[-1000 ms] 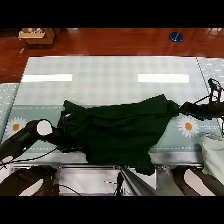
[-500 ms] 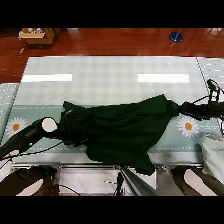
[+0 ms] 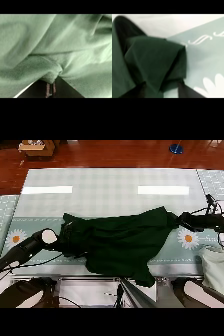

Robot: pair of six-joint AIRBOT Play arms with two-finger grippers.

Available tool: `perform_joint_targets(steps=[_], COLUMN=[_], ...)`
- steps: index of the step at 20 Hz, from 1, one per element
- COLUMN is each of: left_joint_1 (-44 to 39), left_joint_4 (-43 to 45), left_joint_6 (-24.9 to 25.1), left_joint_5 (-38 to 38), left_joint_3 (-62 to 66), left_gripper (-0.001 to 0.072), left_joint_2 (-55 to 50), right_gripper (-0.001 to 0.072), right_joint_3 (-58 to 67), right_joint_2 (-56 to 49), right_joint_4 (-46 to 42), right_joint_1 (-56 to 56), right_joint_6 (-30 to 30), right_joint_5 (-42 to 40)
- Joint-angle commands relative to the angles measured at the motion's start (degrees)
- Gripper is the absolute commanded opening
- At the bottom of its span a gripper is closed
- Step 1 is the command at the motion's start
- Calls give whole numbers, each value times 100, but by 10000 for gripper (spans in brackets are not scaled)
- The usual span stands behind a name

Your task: Fold the shirts.

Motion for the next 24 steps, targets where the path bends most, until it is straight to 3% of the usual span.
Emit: perform_joint_targets(steps=[1, 3, 6, 9, 12, 18, 24], left_joint_1=[2, 2, 4, 7, 48, 1261, 2929], left_joint_4=[-26, -26, -24, -24, -15, 595, 1419], left_joint_6=[70, 223, 389, 393, 793, 796, 820], left_joint_5=[-155, -155, -157, -205, -328, -304, -433], left_joint_3=[17, 149, 553, 1189, 2247, 5313, 7641], left_gripper=[42, 42, 41, 41, 40, 41, 40], left_joint_2=[61, 70, 72, 166, 693, 2175, 2815], right_gripper=[385, 280, 16, 15, 16, 15, 15], right_joint_3=[-2, 0, 20, 444, 1252, 3244, 5040], right_joint_2=[-367, -588, -688, -529, 118, 2037, 2955], right_joint_4=[415, 772, 1268, 1268, 1266, 1139, 450], right_joint_1=[-28, -28, -31, -31, -28, -28, -28], right_joint_6=[-17, -17, -22, -555, -813, -374, 739], right_joint_5=[-562, -870, -1023, -476, 323, 219, 9])
